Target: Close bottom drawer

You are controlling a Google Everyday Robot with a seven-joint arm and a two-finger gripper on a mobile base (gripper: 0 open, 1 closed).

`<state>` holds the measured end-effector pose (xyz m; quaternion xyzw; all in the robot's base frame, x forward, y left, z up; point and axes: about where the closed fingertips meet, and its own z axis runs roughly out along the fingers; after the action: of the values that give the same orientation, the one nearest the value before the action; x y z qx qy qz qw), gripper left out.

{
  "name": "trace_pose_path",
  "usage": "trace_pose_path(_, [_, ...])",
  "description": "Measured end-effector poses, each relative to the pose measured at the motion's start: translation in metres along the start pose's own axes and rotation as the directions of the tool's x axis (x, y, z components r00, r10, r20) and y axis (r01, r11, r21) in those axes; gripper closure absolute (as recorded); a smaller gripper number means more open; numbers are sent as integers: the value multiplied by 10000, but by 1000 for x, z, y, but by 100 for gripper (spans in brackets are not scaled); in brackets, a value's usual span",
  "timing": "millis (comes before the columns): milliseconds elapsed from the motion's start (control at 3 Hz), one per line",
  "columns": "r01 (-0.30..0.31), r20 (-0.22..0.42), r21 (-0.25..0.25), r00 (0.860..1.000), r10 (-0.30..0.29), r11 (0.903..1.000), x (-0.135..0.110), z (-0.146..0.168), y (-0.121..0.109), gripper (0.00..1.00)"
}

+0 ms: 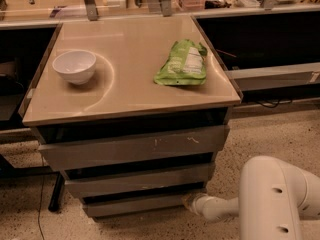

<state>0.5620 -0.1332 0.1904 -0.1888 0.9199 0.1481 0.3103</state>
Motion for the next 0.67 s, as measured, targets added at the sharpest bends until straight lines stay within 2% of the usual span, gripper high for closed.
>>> trace_pose_path(667, [-98, -38, 17, 9999, 98, 10000, 6, 15, -2, 100])
